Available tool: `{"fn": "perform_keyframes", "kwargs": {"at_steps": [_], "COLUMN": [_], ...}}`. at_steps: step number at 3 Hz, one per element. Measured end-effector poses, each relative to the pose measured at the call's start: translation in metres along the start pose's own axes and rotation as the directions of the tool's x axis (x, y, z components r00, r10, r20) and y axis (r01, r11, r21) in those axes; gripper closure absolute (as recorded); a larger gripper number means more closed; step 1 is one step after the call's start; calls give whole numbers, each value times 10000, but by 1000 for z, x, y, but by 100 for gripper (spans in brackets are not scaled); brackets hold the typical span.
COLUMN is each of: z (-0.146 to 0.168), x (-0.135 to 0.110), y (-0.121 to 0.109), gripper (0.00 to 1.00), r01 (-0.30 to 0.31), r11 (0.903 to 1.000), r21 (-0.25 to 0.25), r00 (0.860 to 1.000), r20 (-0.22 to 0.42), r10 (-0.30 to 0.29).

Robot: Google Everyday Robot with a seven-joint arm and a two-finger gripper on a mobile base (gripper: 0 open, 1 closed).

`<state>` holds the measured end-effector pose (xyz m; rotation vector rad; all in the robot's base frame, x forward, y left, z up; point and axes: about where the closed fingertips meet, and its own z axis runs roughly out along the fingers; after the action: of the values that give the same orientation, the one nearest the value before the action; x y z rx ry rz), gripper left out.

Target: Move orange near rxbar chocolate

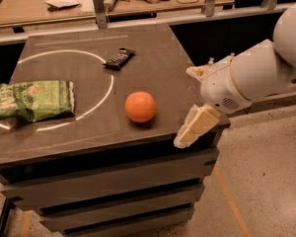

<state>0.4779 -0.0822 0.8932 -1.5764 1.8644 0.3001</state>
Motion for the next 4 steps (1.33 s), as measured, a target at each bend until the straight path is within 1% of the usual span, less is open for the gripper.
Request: {"fn": "perform_keyframes", "kwargs": {"at_steps": [1,2,3,4], "z": [32,57,79,94], "x": [-16,-27,-34,-40], "y": [-2,-7,-9,-8], "gripper": [0,0,0,19], "r01": [72,-68,-339,-633], "r11": [10000,9998,9984,9955], "r21": [-5,-205,-454,-705], "r00": [9972,9922,9877,9840], "r20": [738,1246,1510,1618], "r10": [-72,93,404,741]}}
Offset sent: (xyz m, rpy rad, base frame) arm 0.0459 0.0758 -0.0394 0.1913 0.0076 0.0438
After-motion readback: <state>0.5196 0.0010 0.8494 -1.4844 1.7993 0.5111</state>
